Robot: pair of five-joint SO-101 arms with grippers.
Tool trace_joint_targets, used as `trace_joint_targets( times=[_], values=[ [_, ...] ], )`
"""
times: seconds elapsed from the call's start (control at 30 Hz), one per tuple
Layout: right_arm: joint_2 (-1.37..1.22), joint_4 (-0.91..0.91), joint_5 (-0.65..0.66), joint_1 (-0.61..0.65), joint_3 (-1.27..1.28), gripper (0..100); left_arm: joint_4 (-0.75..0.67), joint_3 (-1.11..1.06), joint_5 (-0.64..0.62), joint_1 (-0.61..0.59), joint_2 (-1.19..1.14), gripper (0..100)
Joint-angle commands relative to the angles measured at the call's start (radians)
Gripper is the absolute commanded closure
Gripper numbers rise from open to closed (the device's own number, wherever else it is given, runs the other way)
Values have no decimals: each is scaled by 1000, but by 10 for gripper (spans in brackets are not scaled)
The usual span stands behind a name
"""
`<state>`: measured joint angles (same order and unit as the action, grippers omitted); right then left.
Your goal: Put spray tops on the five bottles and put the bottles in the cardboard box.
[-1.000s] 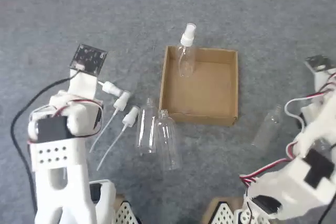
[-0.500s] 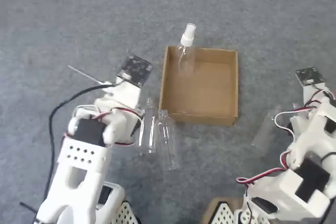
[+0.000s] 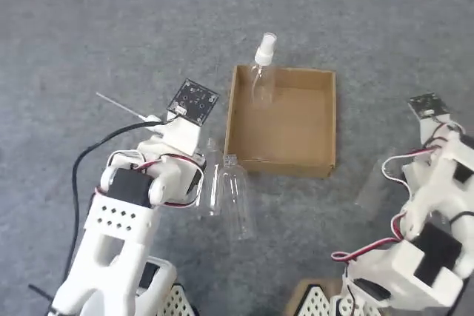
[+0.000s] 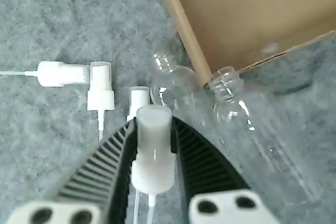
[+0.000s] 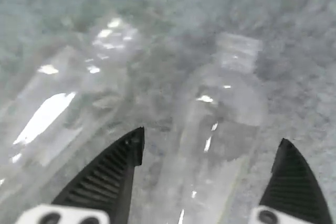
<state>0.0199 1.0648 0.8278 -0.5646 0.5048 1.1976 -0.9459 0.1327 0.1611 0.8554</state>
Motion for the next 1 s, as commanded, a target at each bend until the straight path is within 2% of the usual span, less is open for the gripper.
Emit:
trace_joint_targets(
  times=[0.0,0.13,0.43,0.6,0.87,0.97],
  values=[
    [51,128,-21,35,-189,682,-28,5,-12,3,32,987],
    [-25,174,-74,47,-330,684,-28,5,-12,3,32,987],
    [-275,231,-69,30,-474,690,-28,4,-12,3,32,987],
    [-331,211,-69,30,-477,770,-28,4,-12,3,32,987],
    [-380,194,-69,12,-477,835,-28,4,-12,3,32,987],
    [-371,194,-69,4,-479,910,-28,4,-12,3,32,987]
  ],
)
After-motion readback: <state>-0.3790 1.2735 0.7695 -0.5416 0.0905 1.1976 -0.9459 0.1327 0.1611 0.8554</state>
